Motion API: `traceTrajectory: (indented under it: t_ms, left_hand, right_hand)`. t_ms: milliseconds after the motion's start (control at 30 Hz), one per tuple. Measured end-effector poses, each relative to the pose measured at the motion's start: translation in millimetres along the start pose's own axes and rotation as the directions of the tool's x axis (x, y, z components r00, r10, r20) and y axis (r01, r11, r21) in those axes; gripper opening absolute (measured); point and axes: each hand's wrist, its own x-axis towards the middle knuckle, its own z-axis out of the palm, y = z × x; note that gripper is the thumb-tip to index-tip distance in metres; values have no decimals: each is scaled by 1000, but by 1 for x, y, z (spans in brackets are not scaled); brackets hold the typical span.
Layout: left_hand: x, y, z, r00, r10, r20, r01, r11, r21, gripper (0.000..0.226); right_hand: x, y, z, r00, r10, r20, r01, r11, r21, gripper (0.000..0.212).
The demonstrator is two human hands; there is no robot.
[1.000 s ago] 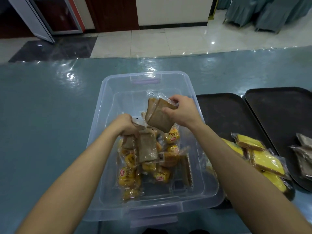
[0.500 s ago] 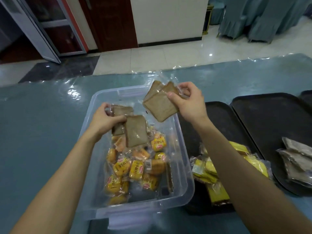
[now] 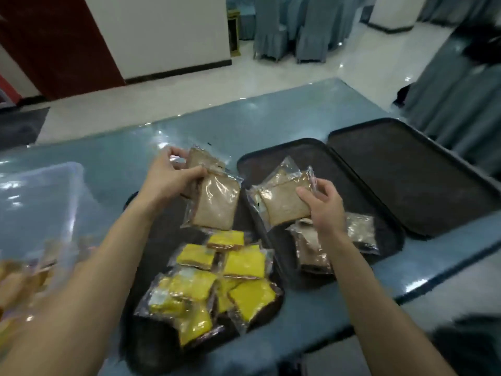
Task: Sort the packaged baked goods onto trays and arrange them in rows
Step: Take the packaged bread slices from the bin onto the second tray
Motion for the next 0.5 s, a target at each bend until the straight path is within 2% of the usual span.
traceTrajectory:
  t_ms: [133,200,233,267,333,367,400,433,500]
  left_hand:
    - [4,-15,151,985,-64,158,71,997,-37,54]
    - [4,-32,217,969,-102,225,104,995,6,53]
    - [-1,-40,245,953,-131,273,120,991,54,60]
    - [-5,-51,269,922,-177,343,138,981,134,74]
    - [-19,-67,301,862,-238,448,78,935,347,107]
    - [-24,-72,310,856,-236,460,29,910,413,117]
    - [-28,-75,315,863,-221,455,-2,898,440,119]
    - [-33,-73,319,871,-204,447,-23,892,451,116]
    - [-33,-74,324,878,-187,441,-78,853,516,108]
  right_hand:
    - [32,29,-122,973,98,-211,-114,991,-64,37]
    - [53,50,-166,948,141,-285,-178,978,-108,37]
    - [65,66,-184,939,185,-291,-238,958,-162,44]
    - [74,82,-195,936,231,-267,-304,912,-276,55]
    - [82,116,-201,928,327,-179,-365,705,-608,80]
    - [81,128,-198,943,298,-146,-309,628,-714,89]
    - [76,134,-193,969,224,-100,-218,597,-772,93]
    - [70,140,-188,990,139,-35,-108,564,-819,93]
    - [65,155,-180,990,79,119,77,402,-912,86]
